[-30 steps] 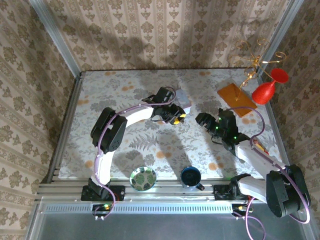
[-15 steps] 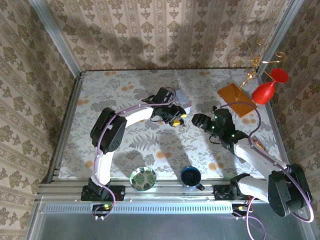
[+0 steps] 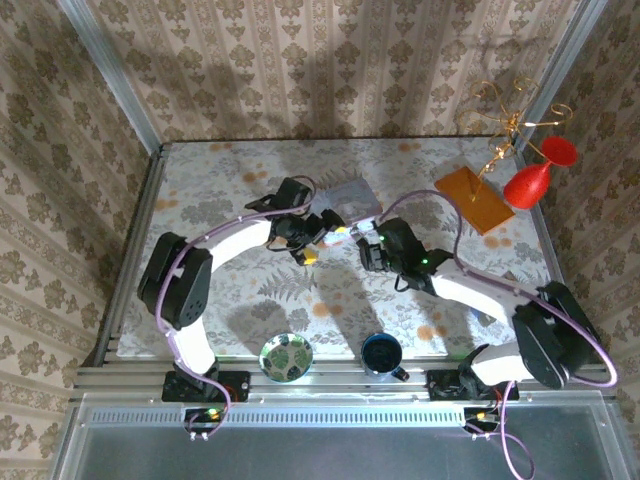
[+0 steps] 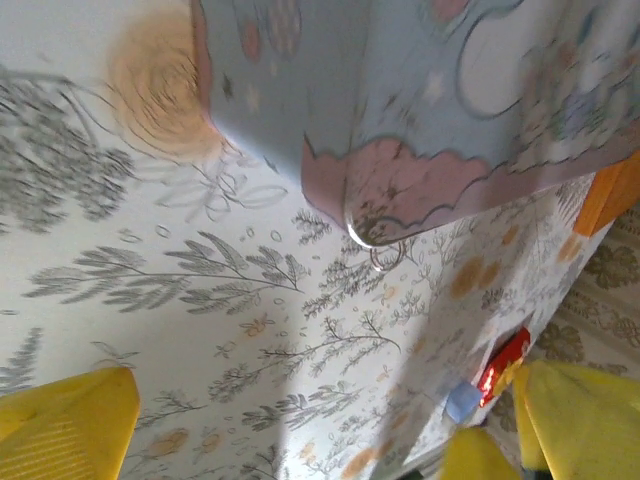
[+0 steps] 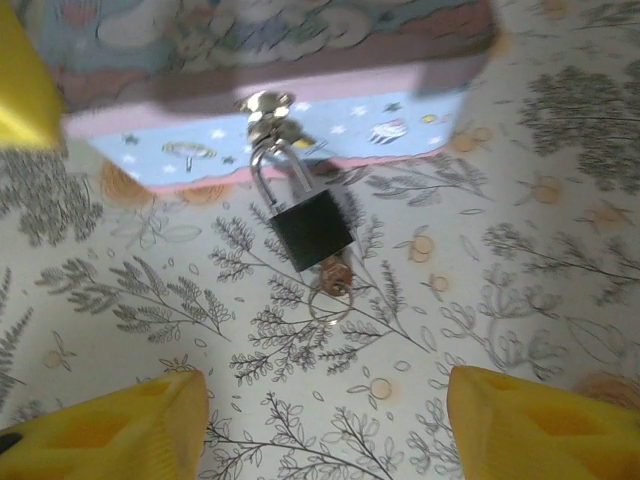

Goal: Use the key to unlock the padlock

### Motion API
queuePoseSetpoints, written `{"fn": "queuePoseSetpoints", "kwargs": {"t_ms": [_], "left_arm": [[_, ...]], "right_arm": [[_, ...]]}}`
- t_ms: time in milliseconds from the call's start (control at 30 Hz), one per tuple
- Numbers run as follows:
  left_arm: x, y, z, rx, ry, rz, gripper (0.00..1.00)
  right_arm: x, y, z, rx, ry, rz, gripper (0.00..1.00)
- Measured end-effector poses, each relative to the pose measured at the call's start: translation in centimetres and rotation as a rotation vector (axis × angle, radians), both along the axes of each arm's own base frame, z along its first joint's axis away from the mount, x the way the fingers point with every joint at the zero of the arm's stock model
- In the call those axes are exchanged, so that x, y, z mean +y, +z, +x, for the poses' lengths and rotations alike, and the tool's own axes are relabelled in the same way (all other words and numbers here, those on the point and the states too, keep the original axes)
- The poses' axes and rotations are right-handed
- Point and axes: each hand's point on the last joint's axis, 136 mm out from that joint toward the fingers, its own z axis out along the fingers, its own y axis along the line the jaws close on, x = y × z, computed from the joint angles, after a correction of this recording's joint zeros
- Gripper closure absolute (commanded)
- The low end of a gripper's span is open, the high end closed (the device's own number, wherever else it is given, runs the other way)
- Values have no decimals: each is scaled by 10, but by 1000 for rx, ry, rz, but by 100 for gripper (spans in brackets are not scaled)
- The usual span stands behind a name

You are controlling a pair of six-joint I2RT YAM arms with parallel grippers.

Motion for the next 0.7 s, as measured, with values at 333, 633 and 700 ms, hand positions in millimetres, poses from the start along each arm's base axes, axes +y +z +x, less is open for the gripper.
{"fn": "queuePoseSetpoints", "kwargs": {"t_ms": [333, 633, 700], "left_arm": [[46, 11, 51, -229, -88, 150, 0], [75, 17, 82, -335, -97, 226, 0], [82, 17, 87, -337, -81, 230, 0]], "right_arm": [[0, -39, 38, 115, 101, 12, 24], [7, -49, 50, 165, 192, 95, 24], [10, -49, 52, 167, 205, 104, 24]]}}
